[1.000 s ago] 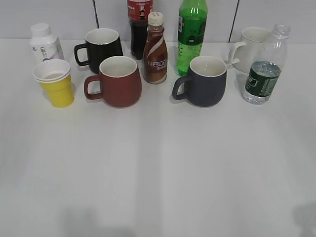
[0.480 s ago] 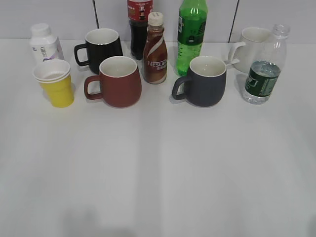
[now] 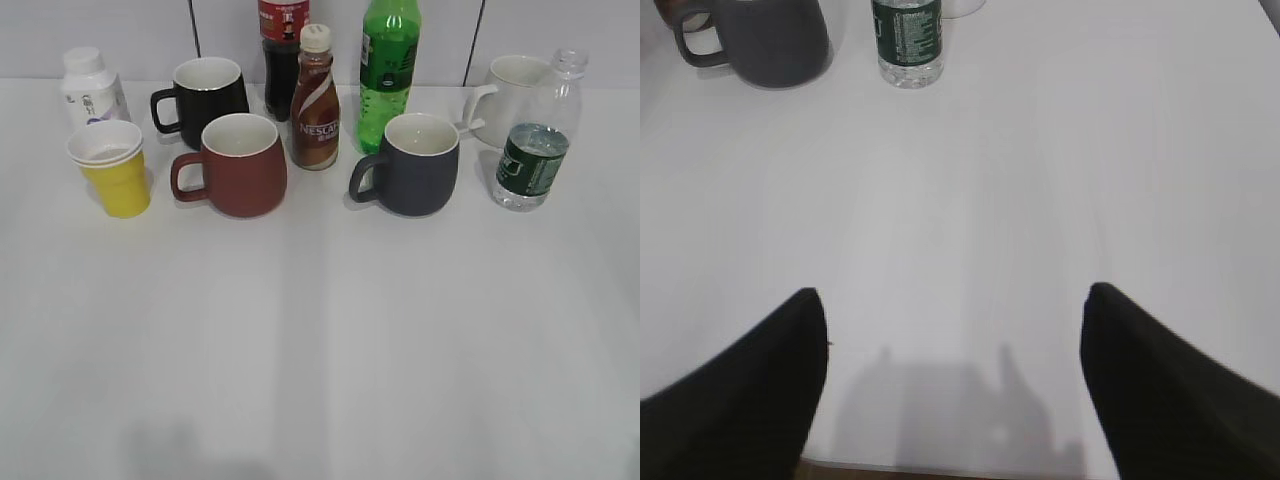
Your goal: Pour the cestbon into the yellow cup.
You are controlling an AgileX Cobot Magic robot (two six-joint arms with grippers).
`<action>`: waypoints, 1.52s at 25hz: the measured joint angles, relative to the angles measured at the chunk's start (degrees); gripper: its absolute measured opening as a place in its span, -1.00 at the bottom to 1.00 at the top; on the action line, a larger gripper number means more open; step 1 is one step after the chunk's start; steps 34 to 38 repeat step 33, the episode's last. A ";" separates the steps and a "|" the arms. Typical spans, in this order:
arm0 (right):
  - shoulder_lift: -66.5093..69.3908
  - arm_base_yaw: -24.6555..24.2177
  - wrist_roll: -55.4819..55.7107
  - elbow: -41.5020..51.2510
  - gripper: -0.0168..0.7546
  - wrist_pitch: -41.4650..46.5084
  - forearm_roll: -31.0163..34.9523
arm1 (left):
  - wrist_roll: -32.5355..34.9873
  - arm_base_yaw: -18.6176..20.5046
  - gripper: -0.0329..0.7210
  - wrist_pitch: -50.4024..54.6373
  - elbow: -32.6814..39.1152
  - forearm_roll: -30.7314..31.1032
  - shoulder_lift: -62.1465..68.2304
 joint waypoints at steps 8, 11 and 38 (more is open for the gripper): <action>0.00 -0.06 -0.01 0.00 0.57 0.05 0.00 | 0.00 1.60 0.37 0.00 0.04 0.00 -0.06; 0.00 -0.06 -0.01 0.00 0.57 0.05 0.00 | 0.00 3.20 0.37 0.00 0.04 0.00 -0.06; 0.00 -0.06 -0.01 0.00 0.57 0.05 0.00 | 0.00 3.46 0.21 0.00 0.07 0.00 -0.06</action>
